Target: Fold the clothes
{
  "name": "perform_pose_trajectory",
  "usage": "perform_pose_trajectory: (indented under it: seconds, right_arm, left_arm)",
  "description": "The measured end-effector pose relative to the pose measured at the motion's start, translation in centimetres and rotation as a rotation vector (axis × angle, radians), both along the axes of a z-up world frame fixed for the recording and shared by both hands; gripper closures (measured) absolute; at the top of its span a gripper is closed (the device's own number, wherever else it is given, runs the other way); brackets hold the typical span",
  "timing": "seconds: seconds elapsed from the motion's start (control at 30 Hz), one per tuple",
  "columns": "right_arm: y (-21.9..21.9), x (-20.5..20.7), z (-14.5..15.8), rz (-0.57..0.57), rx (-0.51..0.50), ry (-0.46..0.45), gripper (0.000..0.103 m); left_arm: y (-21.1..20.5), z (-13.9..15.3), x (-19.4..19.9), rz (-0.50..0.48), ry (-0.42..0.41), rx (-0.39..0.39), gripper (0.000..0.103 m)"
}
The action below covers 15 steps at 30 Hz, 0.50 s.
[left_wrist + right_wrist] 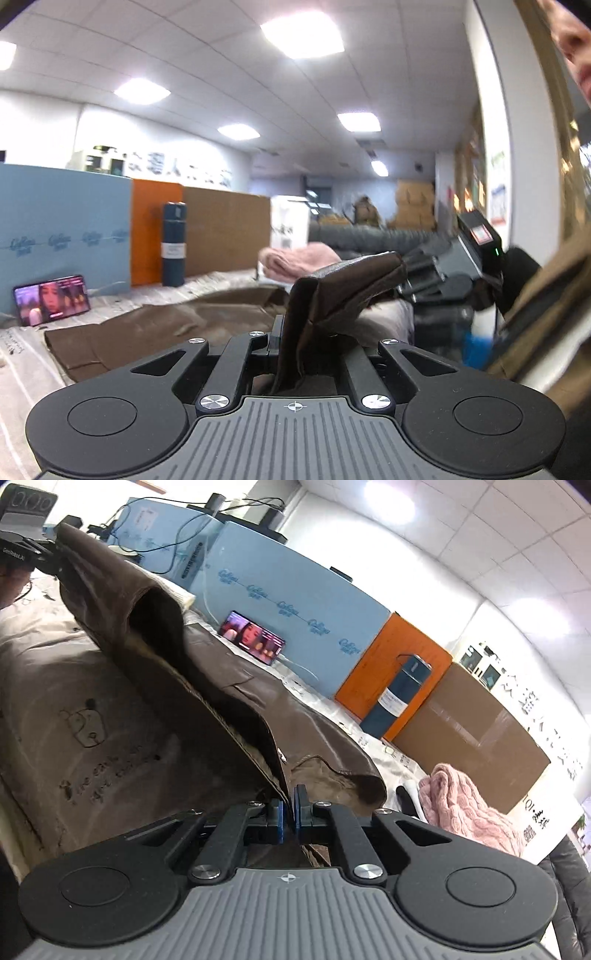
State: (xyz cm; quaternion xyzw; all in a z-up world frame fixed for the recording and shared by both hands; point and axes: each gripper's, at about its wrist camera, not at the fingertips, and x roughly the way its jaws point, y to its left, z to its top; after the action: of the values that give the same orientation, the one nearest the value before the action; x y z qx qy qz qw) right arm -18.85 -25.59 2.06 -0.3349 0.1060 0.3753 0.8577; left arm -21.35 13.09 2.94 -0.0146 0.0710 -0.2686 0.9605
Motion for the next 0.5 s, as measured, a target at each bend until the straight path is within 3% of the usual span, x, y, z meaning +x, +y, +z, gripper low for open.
perform_pose_trajectory:
  seconds: [0.17, 0.3, 0.5]
  right_arm:
    - [-0.4, 1.7, -1.3, -0.079, -0.044, 0.071, 0.093]
    - [-1.1, 3.1, -1.3, -0.164, -0.074, 0.060, 0.088]
    - [-1.6, 5.7, 0.7, -0.172, 0.052, 0.007, 0.093]
  left_arm:
    - [0.6, -0.8, 1.2, 0.035, 0.035, -0.044, 0.097]
    - [1.6, -0.1, 2.2, 0.058, 0.018, -0.080, 0.097]
    - [2.5, 0.6, 4.3, 0.177, 0.022, -0.107, 0.097]
